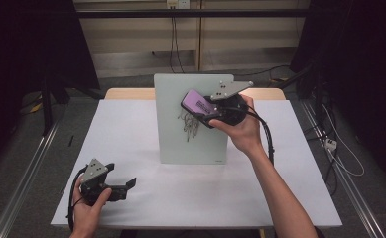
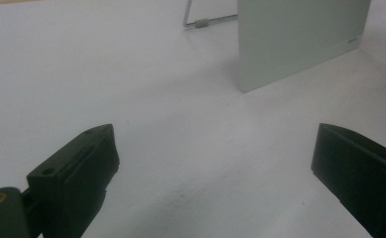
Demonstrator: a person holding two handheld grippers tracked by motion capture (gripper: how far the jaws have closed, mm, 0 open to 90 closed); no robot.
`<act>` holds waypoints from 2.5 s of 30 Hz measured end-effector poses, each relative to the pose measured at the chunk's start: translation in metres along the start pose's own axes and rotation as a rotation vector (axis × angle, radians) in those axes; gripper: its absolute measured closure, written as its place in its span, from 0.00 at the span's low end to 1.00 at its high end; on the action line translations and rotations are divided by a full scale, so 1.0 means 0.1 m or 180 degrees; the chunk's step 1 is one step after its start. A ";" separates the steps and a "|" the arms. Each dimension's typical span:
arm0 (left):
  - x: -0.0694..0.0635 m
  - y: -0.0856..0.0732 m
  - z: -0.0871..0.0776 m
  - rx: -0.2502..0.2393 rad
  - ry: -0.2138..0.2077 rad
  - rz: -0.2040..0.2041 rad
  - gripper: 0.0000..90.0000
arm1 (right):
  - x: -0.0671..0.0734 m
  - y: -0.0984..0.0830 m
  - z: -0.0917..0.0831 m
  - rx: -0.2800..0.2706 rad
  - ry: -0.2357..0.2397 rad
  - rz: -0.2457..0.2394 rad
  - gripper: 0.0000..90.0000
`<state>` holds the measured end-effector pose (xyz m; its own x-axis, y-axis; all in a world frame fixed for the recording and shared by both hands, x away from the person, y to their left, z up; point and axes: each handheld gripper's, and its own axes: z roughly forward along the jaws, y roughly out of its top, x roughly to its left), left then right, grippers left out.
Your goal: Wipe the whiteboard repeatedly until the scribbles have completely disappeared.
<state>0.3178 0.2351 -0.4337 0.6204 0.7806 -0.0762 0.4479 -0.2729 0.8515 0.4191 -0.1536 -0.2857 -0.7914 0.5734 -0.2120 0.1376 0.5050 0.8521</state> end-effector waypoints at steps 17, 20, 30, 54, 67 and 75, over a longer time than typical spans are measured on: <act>0.00 0.00 0.01 0.0029 -0.0012 0.0008 0.05 | 0.00 0.06 0.02 0.0063 -0.0194 -0.0167 0.46; -0.01 0.00 0.01 0.0016 -0.0018 0.0010 0.05 | 0.05 0.09 0.04 0.0132 -0.0283 -0.0292 0.46; -0.01 0.00 0.03 0.0042 -0.0037 0.0019 0.05 | 0.21 -0.02 0.19 0.0289 -0.0204 -0.0451 0.46; -0.01 0.00 0.03 0.0047 -0.0024 0.0023 0.05 | 0.45 -0.18 0.41 0.0483 -0.0005 -0.0574 0.46; -0.01 0.00 0.03 0.0044 -0.0043 0.0021 0.05 | 0.18 0.16 0.19 0.0239 -0.0368 -0.0448 0.46; -0.01 0.00 0.03 0.0041 -0.0046 0.0033 0.05 | 0.11 0.24 0.12 0.0203 -0.0455 -0.0392 0.46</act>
<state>0.3191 0.2325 -0.4348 0.6342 0.7695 -0.0750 0.4496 -0.2882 0.8454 0.4210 -0.1280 -0.2733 -0.7126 0.5882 -0.3824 0.0861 0.6142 0.7845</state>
